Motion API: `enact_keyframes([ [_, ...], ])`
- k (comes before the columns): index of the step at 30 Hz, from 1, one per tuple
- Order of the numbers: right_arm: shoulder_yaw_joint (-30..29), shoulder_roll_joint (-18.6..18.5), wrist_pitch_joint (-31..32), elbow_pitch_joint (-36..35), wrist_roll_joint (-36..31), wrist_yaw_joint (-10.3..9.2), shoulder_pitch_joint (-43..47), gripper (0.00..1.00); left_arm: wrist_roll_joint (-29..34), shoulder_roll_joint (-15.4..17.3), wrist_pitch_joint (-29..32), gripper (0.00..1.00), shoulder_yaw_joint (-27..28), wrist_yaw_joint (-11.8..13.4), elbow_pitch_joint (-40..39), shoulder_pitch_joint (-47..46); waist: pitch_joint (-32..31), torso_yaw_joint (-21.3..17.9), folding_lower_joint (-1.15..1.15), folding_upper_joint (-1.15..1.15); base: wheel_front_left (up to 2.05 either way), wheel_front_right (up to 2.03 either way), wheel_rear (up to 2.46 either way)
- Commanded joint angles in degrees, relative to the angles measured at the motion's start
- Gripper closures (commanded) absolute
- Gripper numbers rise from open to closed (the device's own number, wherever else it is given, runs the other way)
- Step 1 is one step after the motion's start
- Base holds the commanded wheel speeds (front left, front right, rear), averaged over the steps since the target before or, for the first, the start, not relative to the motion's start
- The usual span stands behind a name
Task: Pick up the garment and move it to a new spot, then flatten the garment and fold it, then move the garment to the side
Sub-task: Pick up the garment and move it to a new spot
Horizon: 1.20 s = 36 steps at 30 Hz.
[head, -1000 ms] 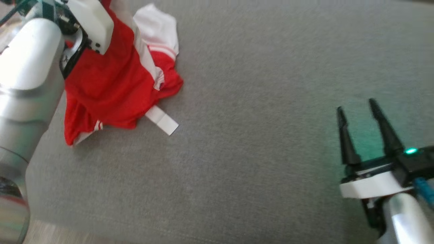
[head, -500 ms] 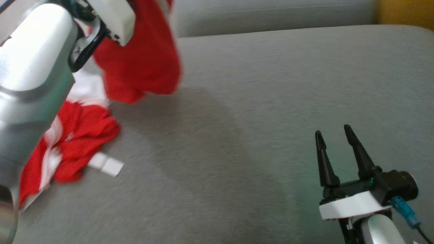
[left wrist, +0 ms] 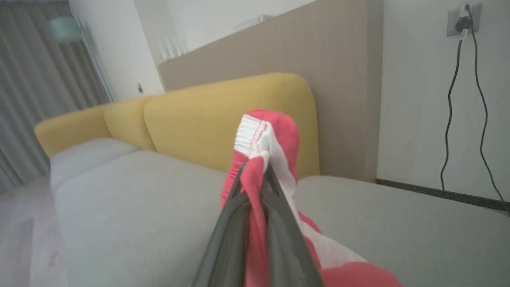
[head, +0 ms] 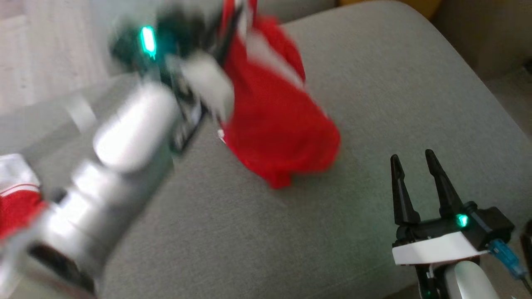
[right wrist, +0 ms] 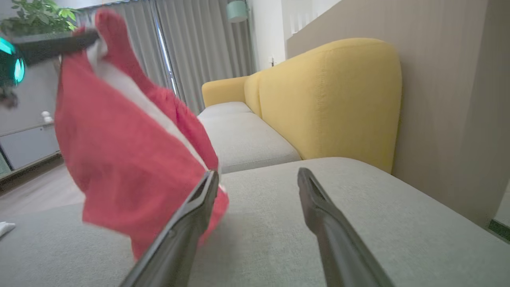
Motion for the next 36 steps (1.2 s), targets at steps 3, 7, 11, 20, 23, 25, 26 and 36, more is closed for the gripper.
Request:
enact_keyframes([
  [3, 1.51, -0.06, -0.37, -2.16, 1.11, 0.44, -2.63, 0.0, -1.55, -0.79, -6.97, 1.0, 1.7, 3.76, 3.84, 8.41, 3.75, -2.31, 0.01, 0.0, 0.0, 0.0, 0.0],
  [7, 1.23, -0.06, -0.37, -1.81, 1.17, 0.44, -2.81, 0.0, -3.99, -3.56, -13.34, 1.0, 3.84, 7.95, 9.05, 18.66, 4.06, -1.91, 0.01, 0.0, 0.0, 0.0, 0.0],
  [11, 0.53, -0.05, -0.37, -1.49, 0.4, 0.44, -2.58, 0.0, -5.05, -6.33, -15.04, 1.0, 8.35, 9.92, 8.95, 26.33, 3.62, 0.18, 0.01, 0.0, 0.0, 0.0, 0.0],
  [20, 0.03, -0.05, -0.37, -0.77, -1.68, 0.44, -1.35, 0.0, 4.03, -10.24, -15.11, 0.0, 20.22, 10.67, -3.85, 38.88, 1.55, 6.37, 0.01, 0.0, 0.0, 0.0, 0.0],
  [23, -0.46, -0.05, -0.37, -0.04, -2.02, 0.44, -0.33, 0.0, 5.57, -10.98, -15.11, 0.0, 22.59, 10.55, -6.52, 43.44, -0.39, 8.46, 0.01, 0.0, 0.0, 0.0, 0.0],
  [25, -1.05, -0.05, -0.37, 0.43, -1.91, 0.44, 0.53, 0.0, 6.59, -11.15, -15.11, 0.0, 23.61, 10.51, -8.34, 46.34, -1.66, 9.92, 0.01, 0.0, 0.0, 0.0, 0.0],
  [26, -1.28, -0.05, -0.37, 0.69, -1.85, 0.44, 1.01, 0.0, 7.37, -11.19, -15.12, 0.0, 24.21, 10.64, -9.48, 47.72, -2.32, 10.64, 0.01, 0.0, 0.0, 0.0, 0.0],
  [36, -2.78, -0.05, -0.37, 2.93, -3.12, 0.44, 5.37, 0.0, 19.38, -11.13, -15.12, 0.0, 35.6, 10.55, -23.65, 62.38, -7.57, 15.2, 0.01, 0.0, 0.0, 0.0, 0.0],
])
